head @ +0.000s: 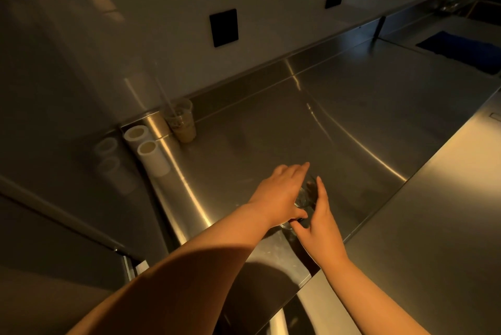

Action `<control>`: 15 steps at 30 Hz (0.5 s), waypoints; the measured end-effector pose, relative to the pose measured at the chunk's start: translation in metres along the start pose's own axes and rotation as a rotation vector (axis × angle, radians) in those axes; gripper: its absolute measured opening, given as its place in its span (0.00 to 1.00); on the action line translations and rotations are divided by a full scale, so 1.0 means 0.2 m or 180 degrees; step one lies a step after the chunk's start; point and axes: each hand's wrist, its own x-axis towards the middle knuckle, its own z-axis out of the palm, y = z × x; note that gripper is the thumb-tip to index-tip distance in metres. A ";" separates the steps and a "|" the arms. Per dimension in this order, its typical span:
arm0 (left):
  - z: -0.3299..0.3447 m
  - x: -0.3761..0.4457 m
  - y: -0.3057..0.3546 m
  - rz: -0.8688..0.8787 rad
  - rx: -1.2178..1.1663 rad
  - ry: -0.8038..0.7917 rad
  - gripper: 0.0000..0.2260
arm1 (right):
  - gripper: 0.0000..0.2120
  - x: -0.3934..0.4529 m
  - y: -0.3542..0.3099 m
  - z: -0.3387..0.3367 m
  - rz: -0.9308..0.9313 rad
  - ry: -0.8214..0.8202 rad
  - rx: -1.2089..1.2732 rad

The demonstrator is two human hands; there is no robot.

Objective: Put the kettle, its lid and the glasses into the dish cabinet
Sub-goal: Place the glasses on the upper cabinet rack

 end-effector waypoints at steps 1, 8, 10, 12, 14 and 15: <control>0.00 0.00 0.00 -0.0006 -0.0021 -0.0004 0.46 | 0.51 0.00 0.00 0.01 0.0085 0.0017 0.0067; 0.01 0.00 -0.01 0.0007 -0.0040 -0.0060 0.45 | 0.54 0.04 0.03 0.08 0.0264 0.0169 0.0426; 0.01 0.00 -0.01 0.0062 0.0089 -0.0075 0.44 | 0.54 0.04 0.03 0.09 0.0224 0.0218 0.0516; 0.01 0.00 -0.02 0.0123 0.0247 -0.0101 0.42 | 0.53 0.05 0.03 0.10 0.0184 0.0239 0.0639; 0.01 0.00 -0.02 0.0173 0.0342 -0.0122 0.41 | 0.53 0.05 0.03 0.11 0.0159 0.0246 0.0773; 0.01 0.00 -0.02 0.0186 0.0359 -0.0124 0.41 | 0.53 0.06 0.03 0.11 0.0149 0.0253 0.0832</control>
